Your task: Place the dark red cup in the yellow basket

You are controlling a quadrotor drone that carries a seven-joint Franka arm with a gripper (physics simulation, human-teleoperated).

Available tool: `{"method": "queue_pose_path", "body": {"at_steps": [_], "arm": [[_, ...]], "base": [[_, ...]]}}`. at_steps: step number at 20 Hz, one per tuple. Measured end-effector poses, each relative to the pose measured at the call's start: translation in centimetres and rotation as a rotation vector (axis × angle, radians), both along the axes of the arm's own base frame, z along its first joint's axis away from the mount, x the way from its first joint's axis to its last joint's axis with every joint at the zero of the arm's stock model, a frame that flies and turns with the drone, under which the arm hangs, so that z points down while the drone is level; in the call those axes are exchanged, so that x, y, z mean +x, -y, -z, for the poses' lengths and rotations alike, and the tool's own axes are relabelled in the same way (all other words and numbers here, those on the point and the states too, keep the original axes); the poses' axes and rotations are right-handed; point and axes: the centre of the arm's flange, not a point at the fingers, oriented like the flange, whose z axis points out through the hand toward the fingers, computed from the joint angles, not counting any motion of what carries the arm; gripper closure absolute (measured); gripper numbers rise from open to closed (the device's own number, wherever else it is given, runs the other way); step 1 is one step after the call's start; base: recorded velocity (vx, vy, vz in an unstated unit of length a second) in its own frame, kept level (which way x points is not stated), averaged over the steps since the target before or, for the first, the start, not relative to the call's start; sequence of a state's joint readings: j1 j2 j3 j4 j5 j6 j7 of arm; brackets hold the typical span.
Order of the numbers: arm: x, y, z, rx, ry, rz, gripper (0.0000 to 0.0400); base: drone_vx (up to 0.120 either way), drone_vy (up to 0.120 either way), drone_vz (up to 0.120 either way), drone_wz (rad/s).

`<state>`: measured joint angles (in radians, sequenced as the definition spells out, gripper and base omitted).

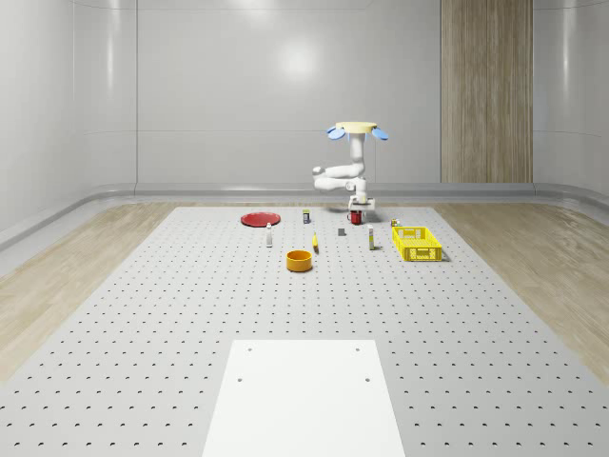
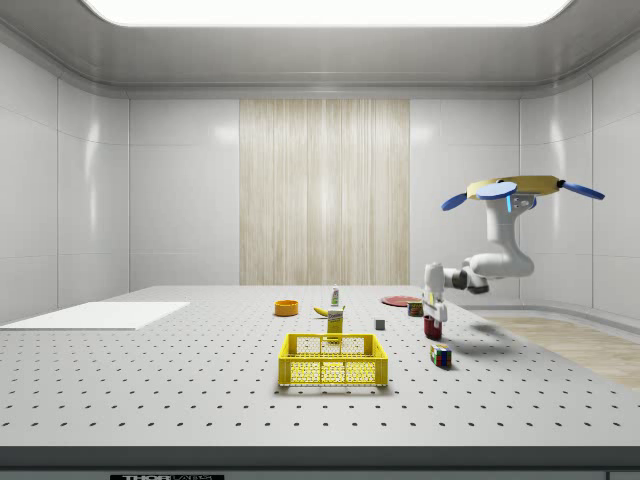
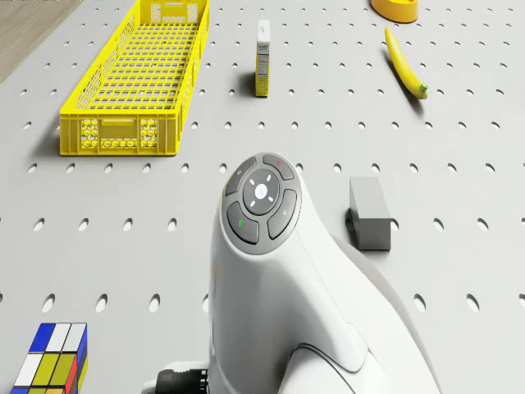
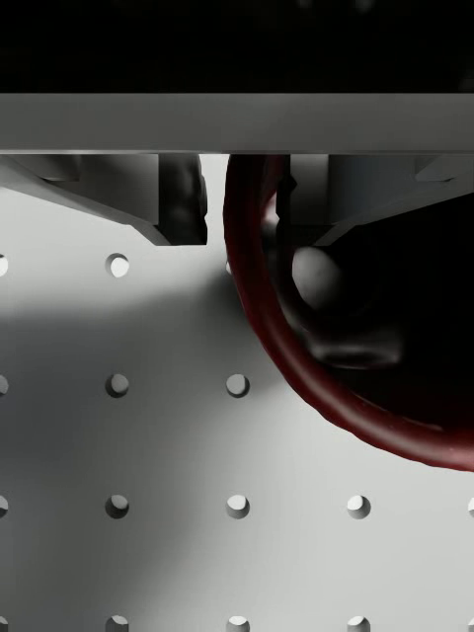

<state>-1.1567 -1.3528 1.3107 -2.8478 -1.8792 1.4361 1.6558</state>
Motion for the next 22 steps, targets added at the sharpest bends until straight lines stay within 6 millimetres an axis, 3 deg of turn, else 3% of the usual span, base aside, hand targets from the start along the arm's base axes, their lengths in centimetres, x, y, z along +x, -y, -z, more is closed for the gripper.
{"method": "queue_pose_path", "body": {"at_steps": [4, 22], "arm": [[0.0, 0.0, 1.2, 0.000, 0.000, 0.000, 0.0299], [0.0, 0.0, 2.2, 0.000, 0.000, 0.000, 0.0300]], "base": [[0.000, 0.110, 0.120, 0.000], [0.120, 0.120, 0.113, 0.000]]}}
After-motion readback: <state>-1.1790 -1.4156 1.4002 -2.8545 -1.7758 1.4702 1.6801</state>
